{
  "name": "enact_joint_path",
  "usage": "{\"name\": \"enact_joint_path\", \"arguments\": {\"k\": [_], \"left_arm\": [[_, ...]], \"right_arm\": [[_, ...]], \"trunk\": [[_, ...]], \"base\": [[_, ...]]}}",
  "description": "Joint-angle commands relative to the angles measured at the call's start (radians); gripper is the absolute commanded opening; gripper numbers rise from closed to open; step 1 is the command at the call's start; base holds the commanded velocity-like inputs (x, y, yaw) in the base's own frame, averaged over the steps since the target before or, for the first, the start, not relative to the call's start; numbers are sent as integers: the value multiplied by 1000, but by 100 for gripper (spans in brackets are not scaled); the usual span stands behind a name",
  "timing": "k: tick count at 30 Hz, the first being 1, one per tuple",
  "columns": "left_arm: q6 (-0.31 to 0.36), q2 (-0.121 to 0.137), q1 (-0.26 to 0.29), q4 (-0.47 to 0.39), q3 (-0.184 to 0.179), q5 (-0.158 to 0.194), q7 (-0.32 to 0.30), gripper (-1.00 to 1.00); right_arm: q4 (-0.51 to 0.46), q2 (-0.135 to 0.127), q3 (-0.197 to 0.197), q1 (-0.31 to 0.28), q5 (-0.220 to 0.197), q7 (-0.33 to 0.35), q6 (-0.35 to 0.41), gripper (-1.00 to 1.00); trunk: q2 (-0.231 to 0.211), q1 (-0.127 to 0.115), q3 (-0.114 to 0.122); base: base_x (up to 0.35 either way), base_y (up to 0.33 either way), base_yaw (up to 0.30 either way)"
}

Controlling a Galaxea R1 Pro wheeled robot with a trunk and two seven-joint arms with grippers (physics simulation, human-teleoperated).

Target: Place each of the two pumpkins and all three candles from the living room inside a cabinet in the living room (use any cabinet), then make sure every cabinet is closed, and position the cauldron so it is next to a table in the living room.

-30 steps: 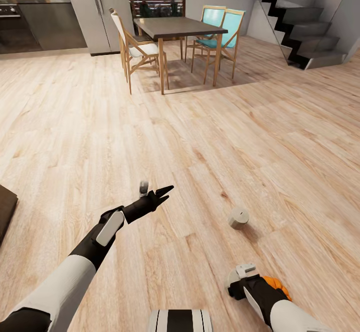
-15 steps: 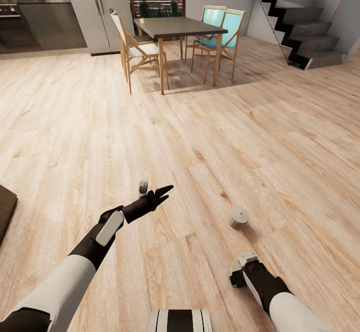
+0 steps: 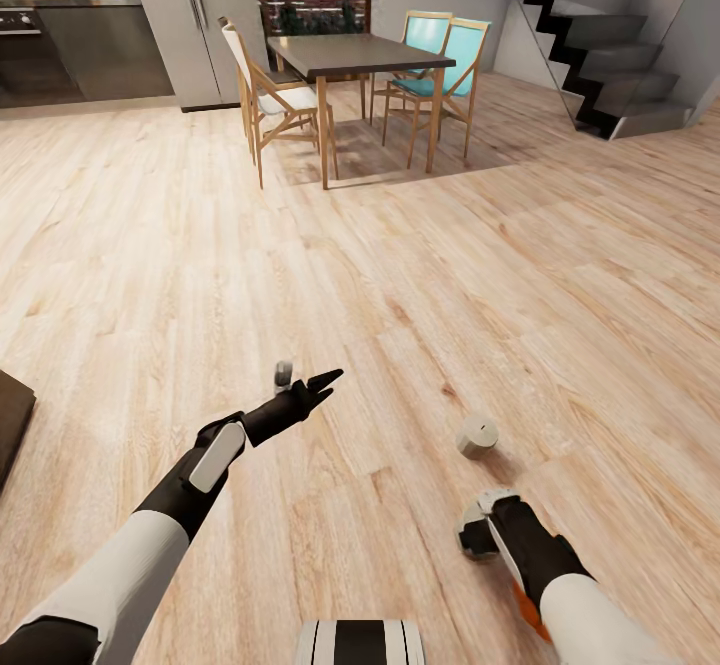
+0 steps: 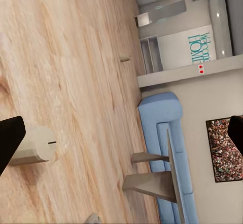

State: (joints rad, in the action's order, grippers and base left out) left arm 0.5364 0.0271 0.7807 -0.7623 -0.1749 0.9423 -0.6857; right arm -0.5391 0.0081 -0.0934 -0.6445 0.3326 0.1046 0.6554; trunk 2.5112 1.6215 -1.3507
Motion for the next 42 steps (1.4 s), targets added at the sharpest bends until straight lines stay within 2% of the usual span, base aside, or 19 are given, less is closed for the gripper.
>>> {"name": "enact_joint_path", "arguments": {"k": [1,4,5,7,10,11,14,16,18,22,27,42], "left_arm": [[-1,0,0,0,0,0,0,100],[-2,-2,0,1,-1,0,1,100],[-2,-2,0,1,0,0,1,100],[-2,-2,0,1,0,-1,1,100],[-3,0,0,1,0,-2,1,100],[-3,0,0,1,0,-2,1,100],[-4,0,0,1,0,-2,2,100],[-4,1,0,0,0,-2,2,100],[-4,1,0,-3,0,-2,2,100],[-4,2,0,-6,-1,-2,2,100],[-3,6,0,-10,0,-2,2,100],[-3,8,0,-9,0,-1,1,100]], "right_arm": [[-14,-1,0,0,6,36,14,-100],[-52,-10,0,0,8,159,55,-100],[-72,-20,0,0,8,214,67,-100],[-118,-48,0,0,10,321,86,-100],[-172,-105,-1,0,9,457,118,-100],[-180,-115,-1,0,9,478,123,-100],[-221,-175,-2,0,7,592,141,-100],[-242,-199,-2,0,7,658,145,-100],[-257,-211,-3,0,9,710,147,-100],[-267,-225,-3,0,10,745,148,-100],[-274,-250,-5,0,5,757,148,-100],[-289,-254,-9,0,-2,759,145,-100]], "trunk": [[0,0,0],[0,0,0],[0,0,0],[0,0,0],[0,0,0],[0,0,0],[0,0,0],[0,0,0],[0,0,0],[0,0,0],[0,0,0],[0,0,0]], "base": [[0,0,0],[0,0,0],[0,0,0],[0,0,0],[0,0,0],[0,0,0],[0,0,0],[0,0,0],[0,0,0],[0,0,0],[0,0,0],[0,0,0]]}}
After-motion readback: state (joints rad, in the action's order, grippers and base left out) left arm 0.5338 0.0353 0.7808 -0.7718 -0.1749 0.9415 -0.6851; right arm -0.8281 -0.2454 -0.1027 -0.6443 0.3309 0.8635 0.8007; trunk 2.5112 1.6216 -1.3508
